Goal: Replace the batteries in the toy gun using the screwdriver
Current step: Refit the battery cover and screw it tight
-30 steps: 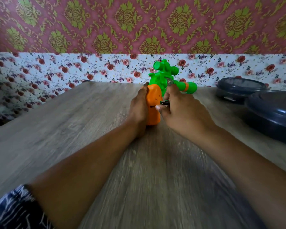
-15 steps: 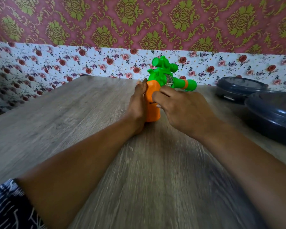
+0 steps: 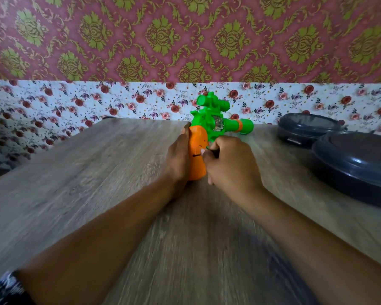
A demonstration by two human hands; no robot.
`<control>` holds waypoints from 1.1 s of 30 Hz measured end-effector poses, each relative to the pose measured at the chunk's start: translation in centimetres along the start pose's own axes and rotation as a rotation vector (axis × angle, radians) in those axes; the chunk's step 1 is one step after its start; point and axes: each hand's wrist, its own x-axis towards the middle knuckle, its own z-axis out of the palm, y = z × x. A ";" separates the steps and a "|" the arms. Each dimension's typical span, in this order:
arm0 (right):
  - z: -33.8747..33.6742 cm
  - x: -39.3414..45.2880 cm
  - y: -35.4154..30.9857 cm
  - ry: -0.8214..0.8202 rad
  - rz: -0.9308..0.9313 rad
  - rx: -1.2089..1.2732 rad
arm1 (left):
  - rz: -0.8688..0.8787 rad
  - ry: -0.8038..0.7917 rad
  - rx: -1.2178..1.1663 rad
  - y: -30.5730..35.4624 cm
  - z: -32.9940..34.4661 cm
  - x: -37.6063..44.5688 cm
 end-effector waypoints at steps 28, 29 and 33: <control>-0.2 -1.9 -0.8 -0.249 -0.179 -0.300 | -0.087 0.118 0.395 1.8 -2.9 1.3; -0.3 -2.0 -1.0 -0.263 -0.174 -0.290 | -0.072 0.134 0.458 1.7 -3.1 1.3; -0.1 -2.2 -1.4 -0.291 -0.184 -0.308 | -0.180 0.167 0.848 1.3 -3.5 1.6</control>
